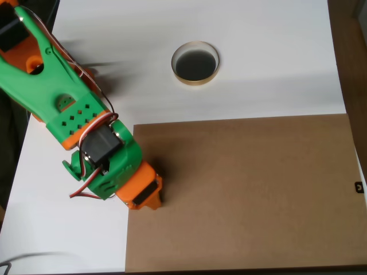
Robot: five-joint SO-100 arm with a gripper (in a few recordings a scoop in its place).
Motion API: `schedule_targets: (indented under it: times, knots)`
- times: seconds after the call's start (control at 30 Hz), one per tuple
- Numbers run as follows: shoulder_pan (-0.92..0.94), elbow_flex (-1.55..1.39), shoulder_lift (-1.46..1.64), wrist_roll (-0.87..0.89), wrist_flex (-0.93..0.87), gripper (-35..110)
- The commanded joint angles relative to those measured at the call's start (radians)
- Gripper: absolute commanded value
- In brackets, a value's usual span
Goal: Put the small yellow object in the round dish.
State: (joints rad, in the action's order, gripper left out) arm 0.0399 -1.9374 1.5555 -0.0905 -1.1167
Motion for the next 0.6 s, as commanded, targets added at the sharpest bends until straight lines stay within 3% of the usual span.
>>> schedule_targets:
  times: [0.0, 0.57]
  knots:
    - [0.003, 0.069, 0.086, -0.012, -0.031, 0]
    - [-0.382, 0.129, 0.410, -0.058, -0.241, 0]
